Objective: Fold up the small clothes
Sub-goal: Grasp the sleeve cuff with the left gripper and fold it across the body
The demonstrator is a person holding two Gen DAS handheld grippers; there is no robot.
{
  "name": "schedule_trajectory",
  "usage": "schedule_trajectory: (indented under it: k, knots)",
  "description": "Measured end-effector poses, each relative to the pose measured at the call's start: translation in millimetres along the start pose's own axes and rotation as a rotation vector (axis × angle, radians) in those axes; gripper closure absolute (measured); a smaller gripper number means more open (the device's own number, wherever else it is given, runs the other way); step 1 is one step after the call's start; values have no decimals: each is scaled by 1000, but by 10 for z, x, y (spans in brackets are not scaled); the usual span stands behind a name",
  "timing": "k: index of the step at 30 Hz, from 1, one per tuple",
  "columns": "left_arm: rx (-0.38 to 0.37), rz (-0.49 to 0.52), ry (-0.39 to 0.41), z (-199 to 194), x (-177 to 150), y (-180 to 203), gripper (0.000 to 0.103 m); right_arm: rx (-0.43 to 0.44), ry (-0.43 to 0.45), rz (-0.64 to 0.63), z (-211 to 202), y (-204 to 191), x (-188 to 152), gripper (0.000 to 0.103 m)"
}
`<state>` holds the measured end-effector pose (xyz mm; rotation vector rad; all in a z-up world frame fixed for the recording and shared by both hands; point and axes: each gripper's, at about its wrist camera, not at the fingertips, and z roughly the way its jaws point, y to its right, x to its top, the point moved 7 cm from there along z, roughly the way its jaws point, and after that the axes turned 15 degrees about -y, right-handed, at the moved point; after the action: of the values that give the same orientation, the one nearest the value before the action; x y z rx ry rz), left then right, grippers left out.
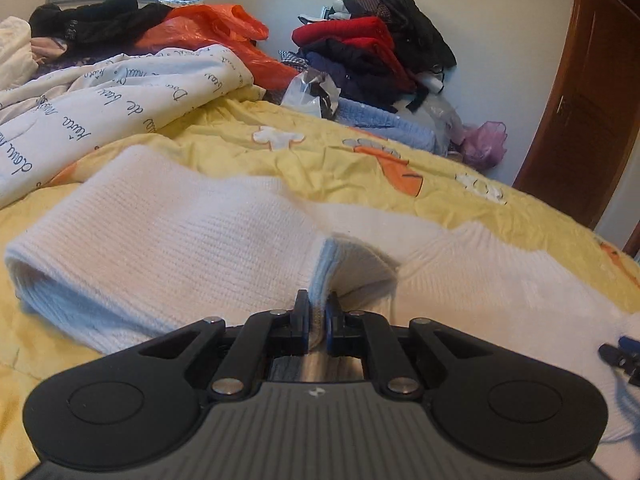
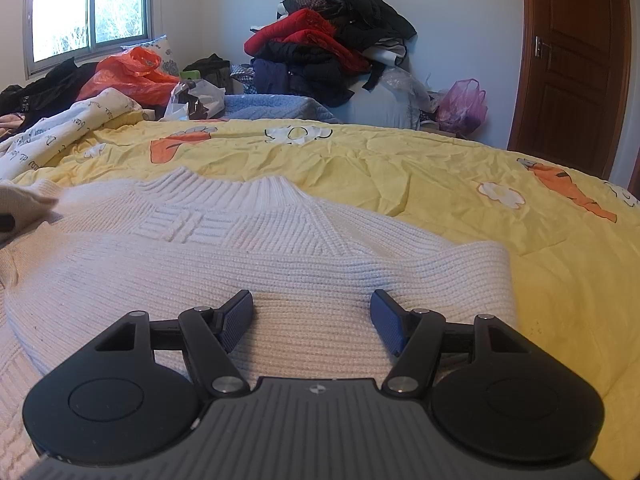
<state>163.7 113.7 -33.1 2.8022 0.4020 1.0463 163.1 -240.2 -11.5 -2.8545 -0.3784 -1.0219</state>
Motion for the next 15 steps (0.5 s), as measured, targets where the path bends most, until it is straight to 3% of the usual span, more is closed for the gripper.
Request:
schedule_trajectory:
  k: [8,10,12,13,15]
  knots:
    - [-96,-87,20,-45,14,-122,95,-9,-4,-14,3,-30,-2,33]
    - [-118,-97,38,-79,25,-140,95,-44,-28,-25,-9,-80,46,32]
    - [-141,-104,59,-114,20,-157,95,-53,-44,43,-80,-188,165,30]
    - [-148,-106,70,-133,20,-161,95,22,-36,95,-143,-316,257,31]
    - [-147,-103,78,-148,22,-154,95,258,-65,160,-205,-692,447,25]
